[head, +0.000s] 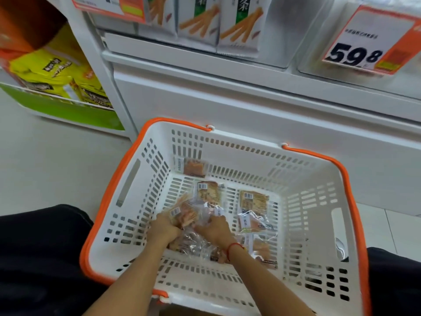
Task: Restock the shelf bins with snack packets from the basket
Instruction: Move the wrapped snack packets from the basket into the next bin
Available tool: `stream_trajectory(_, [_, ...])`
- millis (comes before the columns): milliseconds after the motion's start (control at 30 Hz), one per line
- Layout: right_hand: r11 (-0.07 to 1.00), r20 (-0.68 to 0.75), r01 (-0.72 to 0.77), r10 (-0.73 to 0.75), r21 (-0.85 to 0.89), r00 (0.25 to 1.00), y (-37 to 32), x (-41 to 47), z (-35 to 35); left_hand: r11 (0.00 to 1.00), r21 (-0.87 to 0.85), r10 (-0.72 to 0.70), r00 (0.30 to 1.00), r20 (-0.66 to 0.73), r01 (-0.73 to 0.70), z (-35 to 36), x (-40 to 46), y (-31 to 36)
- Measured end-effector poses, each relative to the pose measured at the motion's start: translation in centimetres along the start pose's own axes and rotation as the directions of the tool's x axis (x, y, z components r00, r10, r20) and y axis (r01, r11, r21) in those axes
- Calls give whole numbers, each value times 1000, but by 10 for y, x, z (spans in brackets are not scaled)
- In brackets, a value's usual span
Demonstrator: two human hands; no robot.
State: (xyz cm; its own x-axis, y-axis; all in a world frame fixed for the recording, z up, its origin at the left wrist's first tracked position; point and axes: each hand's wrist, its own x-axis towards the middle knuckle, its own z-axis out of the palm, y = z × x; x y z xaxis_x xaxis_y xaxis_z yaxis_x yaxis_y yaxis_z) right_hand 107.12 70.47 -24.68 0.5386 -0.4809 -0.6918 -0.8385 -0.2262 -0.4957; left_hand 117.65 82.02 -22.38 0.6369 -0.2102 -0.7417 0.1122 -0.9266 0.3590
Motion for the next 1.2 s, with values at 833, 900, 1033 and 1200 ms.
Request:
stream_trajectory(833, [993, 173, 112, -116, 32, 978, -21, -30, -45, 821, -395, 307, 901, -306, -413, -28, -5, 13])
stream_trajectory(900, [899, 228, 267, -195, -347, 954, -20, -21, -27, 799, -488, 249, 932, -265, -352, -32, -8, 16])
stream_trajectory(1033, [858, 170, 276, -223, -434, 960, -28, -13, -14, 766, -613, 166, 981, -101, -193, -24, -6, 22])
stream_trajectory(1200, [969, 218, 189, -152, -157, 964, -29, -6, -17, 801, -549, 193, 971, -141, -239, -17, -3, 19])
